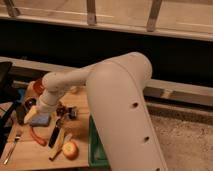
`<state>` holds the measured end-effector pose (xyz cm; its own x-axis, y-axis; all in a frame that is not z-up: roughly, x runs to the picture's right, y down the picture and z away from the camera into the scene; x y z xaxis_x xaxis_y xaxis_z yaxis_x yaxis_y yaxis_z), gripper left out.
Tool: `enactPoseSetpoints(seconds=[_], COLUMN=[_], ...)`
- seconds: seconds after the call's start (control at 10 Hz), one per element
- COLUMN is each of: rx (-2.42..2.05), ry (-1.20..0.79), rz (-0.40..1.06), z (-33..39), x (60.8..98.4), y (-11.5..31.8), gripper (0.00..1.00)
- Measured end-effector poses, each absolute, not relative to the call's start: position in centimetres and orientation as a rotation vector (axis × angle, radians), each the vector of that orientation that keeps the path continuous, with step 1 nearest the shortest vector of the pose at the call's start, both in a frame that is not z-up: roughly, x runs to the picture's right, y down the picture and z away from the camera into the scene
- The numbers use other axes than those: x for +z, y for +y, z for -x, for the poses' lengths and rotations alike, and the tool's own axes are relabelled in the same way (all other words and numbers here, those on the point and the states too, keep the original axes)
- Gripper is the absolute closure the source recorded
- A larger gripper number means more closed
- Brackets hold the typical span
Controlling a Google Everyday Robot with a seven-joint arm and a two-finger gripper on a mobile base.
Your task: Place sponge in paper cup
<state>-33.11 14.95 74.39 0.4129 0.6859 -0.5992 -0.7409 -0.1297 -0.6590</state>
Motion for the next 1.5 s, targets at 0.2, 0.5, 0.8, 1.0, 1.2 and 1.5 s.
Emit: enactPoseSetpoints(seconds=[0.2, 0.5, 0.8, 1.0, 1.2, 1.5], rx=[1.2, 1.171, 1.164, 1.159, 1.166, 1.178], ry=[0.069, 0.06, 0.061, 0.071, 0.081, 0.083], rz=[1.207, 1.208, 1.201, 1.198, 1.193, 1.198], z=[34.5, 36.1, 36.6, 36.7, 36.1, 35.7], x=[75.0, 75.6, 76.6, 77.2, 77.9, 78.8], y=[15.5, 14.8, 14.4, 14.4, 14.3, 14.6], gripper=[0.2, 0.2, 0.2, 0.2, 0.2, 0.2])
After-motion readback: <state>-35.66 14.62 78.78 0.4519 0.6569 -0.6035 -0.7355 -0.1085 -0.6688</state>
